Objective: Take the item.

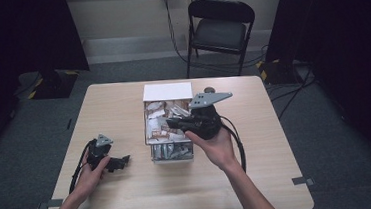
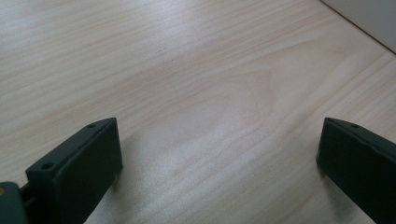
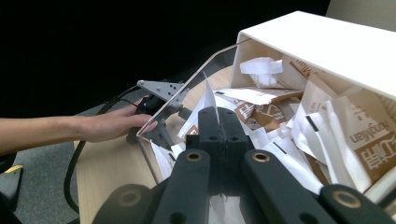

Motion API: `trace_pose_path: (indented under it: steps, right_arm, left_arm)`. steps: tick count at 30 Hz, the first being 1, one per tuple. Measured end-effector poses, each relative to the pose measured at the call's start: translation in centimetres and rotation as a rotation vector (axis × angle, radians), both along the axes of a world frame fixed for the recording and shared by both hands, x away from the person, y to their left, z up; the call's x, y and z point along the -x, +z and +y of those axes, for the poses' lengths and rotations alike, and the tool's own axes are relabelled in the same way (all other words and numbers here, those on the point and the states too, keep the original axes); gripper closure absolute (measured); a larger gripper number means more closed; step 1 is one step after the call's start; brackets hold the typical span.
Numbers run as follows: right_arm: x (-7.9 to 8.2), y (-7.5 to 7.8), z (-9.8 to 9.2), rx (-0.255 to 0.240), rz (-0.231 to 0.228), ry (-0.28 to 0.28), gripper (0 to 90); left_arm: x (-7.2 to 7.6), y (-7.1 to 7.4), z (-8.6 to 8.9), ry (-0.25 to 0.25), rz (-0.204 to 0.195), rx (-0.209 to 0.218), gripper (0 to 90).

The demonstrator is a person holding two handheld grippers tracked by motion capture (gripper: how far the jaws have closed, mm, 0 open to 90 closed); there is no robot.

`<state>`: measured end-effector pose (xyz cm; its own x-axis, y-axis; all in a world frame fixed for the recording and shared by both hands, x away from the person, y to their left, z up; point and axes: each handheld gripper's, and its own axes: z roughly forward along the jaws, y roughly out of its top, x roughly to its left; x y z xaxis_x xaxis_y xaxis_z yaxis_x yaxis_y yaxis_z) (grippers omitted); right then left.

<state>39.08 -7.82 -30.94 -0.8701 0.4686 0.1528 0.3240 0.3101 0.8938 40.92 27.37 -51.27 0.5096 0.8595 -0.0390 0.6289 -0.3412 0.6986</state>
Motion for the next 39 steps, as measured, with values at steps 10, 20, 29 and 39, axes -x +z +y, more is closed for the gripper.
trace_pose_path:
  steps: [10, 20, 29, 39]
  right_arm:
    - [0.3, 0.4, -0.1, 0.002, -0.017, -0.006, 90.0]
    - [0.6, 1.0, -0.6, -0.013, -0.03, -0.004, 90.0]
    - [1.1, 1.8, -1.1, -0.031, -0.042, -0.005, 90.0]
    - [1.4, 2.4, -2.0, -0.043, -0.057, -0.019, 90.0]
  left_arm:
    - [0.0, 0.0, 0.0, 0.0, 0.0, 0.0, 0.0]
    - [0.0, 0.0, 0.0, 0.0, 0.0, 0.0, 0.0]
    - [0.0, 0.0, 0.0, 0.001, -0.002, 0.001, 0.0]
    - [0.0, 0.0, 0.0, -0.002, -0.001, -0.002, 0.0]
